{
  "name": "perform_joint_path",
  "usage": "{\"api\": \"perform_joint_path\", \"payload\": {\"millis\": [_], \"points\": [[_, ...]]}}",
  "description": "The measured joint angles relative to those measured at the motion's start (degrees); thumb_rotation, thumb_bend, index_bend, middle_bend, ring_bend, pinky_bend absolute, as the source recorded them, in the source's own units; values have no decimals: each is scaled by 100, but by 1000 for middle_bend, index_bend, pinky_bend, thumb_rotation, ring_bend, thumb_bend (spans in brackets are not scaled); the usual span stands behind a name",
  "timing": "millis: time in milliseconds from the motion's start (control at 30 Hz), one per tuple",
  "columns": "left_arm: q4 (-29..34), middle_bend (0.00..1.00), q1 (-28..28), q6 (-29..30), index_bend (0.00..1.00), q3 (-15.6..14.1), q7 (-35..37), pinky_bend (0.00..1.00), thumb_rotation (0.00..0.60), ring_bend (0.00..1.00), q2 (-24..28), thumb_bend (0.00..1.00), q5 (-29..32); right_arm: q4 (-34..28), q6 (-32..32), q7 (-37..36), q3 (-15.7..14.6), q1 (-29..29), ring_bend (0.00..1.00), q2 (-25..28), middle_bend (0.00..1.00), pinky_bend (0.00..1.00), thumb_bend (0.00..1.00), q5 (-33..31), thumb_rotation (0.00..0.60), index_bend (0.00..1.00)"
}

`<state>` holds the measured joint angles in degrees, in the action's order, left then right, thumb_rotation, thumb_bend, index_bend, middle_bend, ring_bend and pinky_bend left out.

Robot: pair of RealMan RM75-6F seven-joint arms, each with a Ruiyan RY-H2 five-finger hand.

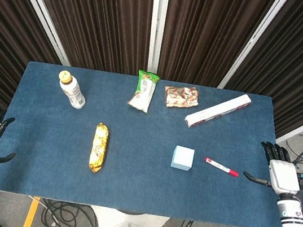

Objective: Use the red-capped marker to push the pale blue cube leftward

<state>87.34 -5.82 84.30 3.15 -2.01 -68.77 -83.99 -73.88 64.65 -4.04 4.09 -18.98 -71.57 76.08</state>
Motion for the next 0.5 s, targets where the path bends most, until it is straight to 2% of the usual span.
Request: {"api": "perform_joint_path", "payload": {"millis": [200, 233, 267, 300, 367, 433, 500], "points": [[13, 99, 35, 66, 182, -38, 14, 174, 600, 14, 30, 94, -71, -121, -15, 175, 9, 20, 23, 1, 84, 27, 0, -42, 223, 20], [20, 99, 36, 71, 182, -43, 13, 174, 600, 14, 47, 95, -85, -155, -1, 225, 9, 32, 71, 10, 113, 102, 0, -51, 222, 45], [25, 99, 35, 75, 182, -44, 14, 174, 600, 14, 70, 94, -97, -192, 18, 285, 12, 47, 158, 19, 155, 236, 0, -70, 233, 97], [25, 99, 32, 79, 182, -37, 21, 174, 600, 14, 82, 94, -99, -249, 48, 382, 21, 69, 299, 27, 209, 431, 0, -112, 251, 175], [23, 99, 27, 82, 182, -19, 51, 174, 600, 14, 92, 94, -89, -369, 74, 541, 36, 102, 516, 41, 275, 661, 0, -209, 285, 263], [8, 99, 18, 70, 182, 3, 95, 174, 600, 14, 98, 94, -60, -546, 59, 701, 47, 132, 674, 57, 332, 792, 0, -357, 359, 314], [-25, 99, 7, 42, 182, 7, 124, 174, 600, 14, 97, 94, -49, -662, 45, 907, 51, 152, 752, 49, 375, 858, 0, -476, 471, 369]]}}
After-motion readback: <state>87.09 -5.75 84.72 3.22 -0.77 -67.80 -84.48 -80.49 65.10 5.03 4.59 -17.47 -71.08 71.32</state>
